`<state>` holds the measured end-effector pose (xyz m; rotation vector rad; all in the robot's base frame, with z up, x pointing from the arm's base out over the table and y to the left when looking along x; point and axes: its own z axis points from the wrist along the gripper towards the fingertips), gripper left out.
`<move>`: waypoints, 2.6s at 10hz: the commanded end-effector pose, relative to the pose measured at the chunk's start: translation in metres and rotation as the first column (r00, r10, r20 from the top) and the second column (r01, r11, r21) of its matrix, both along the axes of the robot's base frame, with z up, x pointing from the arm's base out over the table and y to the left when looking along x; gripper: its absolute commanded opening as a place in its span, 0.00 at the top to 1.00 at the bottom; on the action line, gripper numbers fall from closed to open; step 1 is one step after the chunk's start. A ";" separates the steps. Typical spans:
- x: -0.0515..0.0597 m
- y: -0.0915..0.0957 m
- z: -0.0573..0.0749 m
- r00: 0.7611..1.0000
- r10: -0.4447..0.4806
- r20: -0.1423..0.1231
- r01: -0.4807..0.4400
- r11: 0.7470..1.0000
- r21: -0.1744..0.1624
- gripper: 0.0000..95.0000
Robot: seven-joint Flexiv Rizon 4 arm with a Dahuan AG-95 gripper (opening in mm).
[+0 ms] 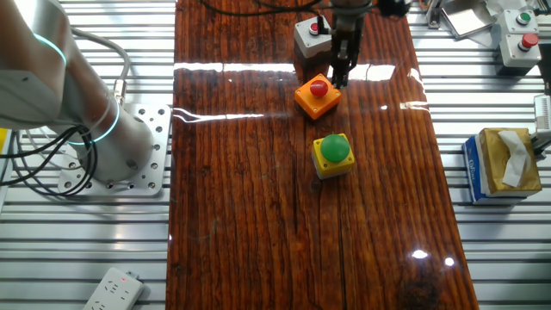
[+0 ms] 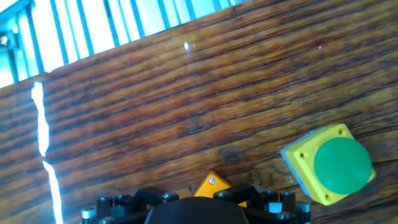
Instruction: Press three buttons from left to right in sequence
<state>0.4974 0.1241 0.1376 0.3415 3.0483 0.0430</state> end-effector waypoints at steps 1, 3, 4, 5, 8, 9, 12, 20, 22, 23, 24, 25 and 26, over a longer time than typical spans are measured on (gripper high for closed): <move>0.002 0.003 0.002 0.996 0.012 -0.090 -0.013 1.000 -0.010 0.00; 0.003 0.004 0.003 0.989 0.020 -0.146 -0.020 1.000 -0.002 0.00; 0.003 0.004 0.003 0.988 0.023 -0.154 -0.023 1.000 -0.002 0.20; 0.003 0.004 0.003 0.989 0.018 -0.149 -0.019 1.000 -0.003 0.20; 0.002 0.004 0.003 0.991 0.005 -0.135 -0.006 1.000 -0.006 0.20; 0.000 0.008 0.003 0.994 -0.018 -0.112 0.017 1.000 -0.007 0.20; -0.005 0.014 0.001 0.995 -0.033 -0.092 0.032 0.999 -0.005 0.20; -0.007 0.022 0.003 0.997 -0.022 -0.071 0.022 1.000 -0.001 0.20; -0.007 0.019 0.001 0.998 -0.013 -0.062 0.012 1.000 -0.009 0.20; -0.007 0.017 0.000 0.998 0.003 -0.060 -0.004 1.000 -0.014 0.20; -0.007 0.013 -0.002 0.998 0.024 -0.059 -0.025 0.999 -0.025 0.20; -0.007 0.008 -0.004 0.997 0.049 -0.055 -0.051 0.998 -0.037 0.20; -0.006 0.003 -0.006 0.996 0.069 -0.053 -0.071 0.996 -0.048 0.20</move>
